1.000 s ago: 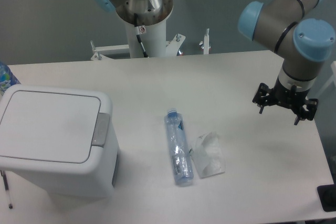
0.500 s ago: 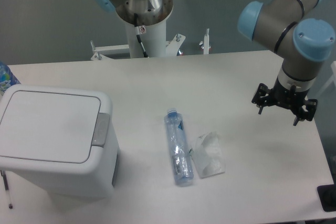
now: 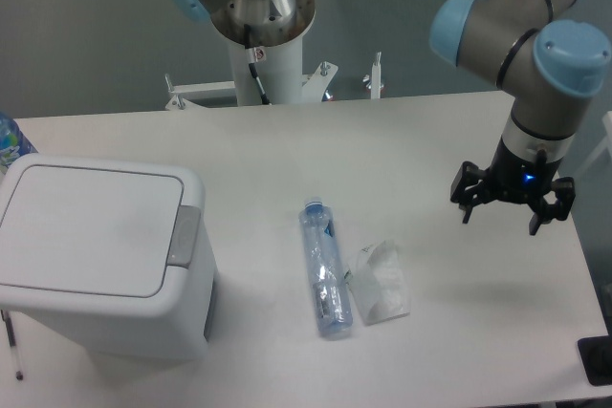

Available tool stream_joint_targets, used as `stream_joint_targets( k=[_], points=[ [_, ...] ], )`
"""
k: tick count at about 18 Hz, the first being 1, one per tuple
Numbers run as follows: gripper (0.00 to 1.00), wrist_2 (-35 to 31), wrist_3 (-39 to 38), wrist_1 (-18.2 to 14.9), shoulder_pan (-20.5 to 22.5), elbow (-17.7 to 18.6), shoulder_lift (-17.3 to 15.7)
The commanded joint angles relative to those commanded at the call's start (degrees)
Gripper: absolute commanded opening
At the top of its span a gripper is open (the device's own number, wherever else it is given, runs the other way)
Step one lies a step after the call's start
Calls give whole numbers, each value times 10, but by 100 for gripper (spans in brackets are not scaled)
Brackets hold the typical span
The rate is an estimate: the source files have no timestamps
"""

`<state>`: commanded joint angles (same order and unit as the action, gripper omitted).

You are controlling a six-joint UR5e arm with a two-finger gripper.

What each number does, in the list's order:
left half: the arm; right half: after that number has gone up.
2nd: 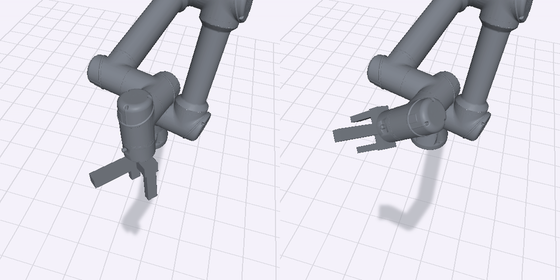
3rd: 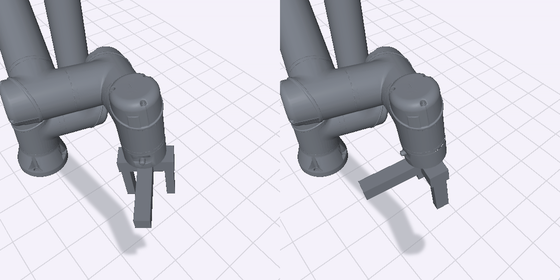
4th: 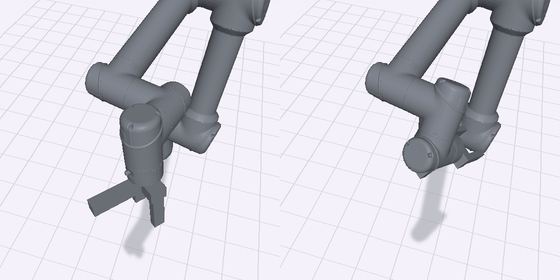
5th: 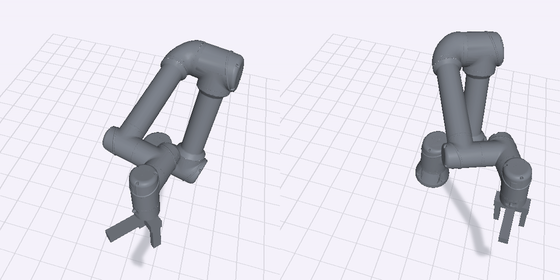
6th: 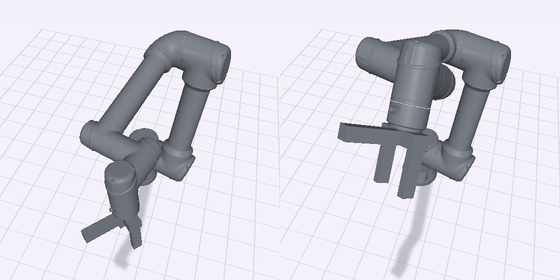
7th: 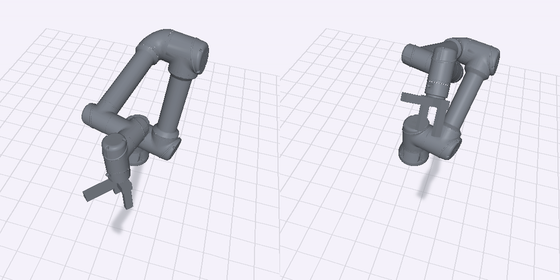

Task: Open the trash can
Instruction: 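Move the gripper over to the grey button on the trash can lid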

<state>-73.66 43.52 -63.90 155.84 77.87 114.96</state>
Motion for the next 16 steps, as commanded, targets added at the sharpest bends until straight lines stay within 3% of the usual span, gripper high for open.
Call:
stream_joint_targets(
  k=[6, 9, 12, 16],
  points=[
    [100, 81, -16, -2, -23, 4, -26],
    [100, 121, -78, -3, -47, 2, -33],
    [100, 122, -144, -1, -80, -6, -38],
    [100, 129, -163, -1, -110, -6, -42]
  ],
)
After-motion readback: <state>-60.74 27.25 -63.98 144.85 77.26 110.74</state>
